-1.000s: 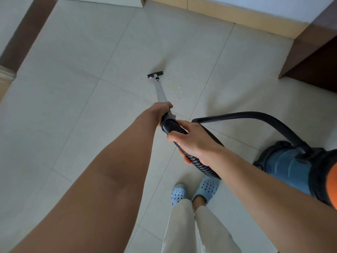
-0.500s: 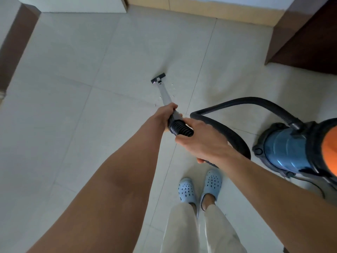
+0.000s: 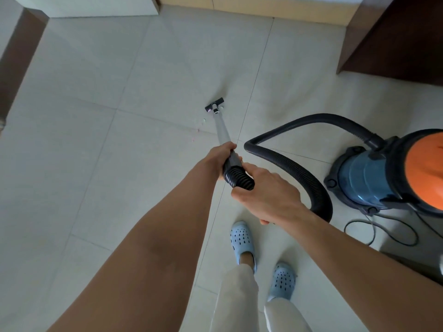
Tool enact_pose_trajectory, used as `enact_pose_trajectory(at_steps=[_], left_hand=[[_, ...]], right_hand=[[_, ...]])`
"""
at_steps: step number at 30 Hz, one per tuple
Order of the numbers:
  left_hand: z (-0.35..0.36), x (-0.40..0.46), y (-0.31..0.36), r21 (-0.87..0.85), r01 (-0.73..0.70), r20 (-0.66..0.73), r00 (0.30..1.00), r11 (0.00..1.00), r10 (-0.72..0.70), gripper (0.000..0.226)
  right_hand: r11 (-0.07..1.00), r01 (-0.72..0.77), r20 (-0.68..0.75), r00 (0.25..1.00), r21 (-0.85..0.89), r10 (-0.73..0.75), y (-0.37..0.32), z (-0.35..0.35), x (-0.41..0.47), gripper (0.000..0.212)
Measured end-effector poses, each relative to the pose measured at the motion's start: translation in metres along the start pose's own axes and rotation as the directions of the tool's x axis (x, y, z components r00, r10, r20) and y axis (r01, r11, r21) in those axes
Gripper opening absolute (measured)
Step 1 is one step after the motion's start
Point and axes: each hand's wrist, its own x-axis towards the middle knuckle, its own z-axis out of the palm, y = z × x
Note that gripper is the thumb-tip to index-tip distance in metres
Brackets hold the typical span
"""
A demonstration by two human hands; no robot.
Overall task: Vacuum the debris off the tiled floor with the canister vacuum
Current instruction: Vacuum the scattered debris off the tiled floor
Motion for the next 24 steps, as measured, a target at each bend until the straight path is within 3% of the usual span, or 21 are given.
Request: enact_pose_trajectory(at_steps=[8, 12, 18, 24], left_hand=[[0.008, -0.016, -0.040, 0.038, 0.000, -0.007, 1.000, 0.999, 0.000, 0.018], [0.010, -0.024, -0.056, 0.150, -0.008, -0.032, 0.999, 0.989, 0.013, 0.016], [0.008, -0.031, -0.072, 0.314, -0.026, -0.079, 0.995, 0.949, 0.053, 0.033], [-0.005, -0.037, -0.080, 0.383, -0.015, -0.123, 0.990, 0.923, 0.067, 0.025]], right_hand=[[1.000, 0.005, 0.012, 1.000, 0.007, -0.005, 0.027, 0.018, -0.032, 0.029], [0.982, -0.054, 0.056, 0.997, 0.182, 0.044, 0.041, 0.032, -0.045, 0.019], [0.773, -0.157, 0.179, 0.982, 0.615, 0.057, 0.053, 0.054, -0.058, 0.017], [0.646, -0.219, 0.268, 0.963, 0.731, 0.022, 0.048, 0.063, -0.070, 0.013]])
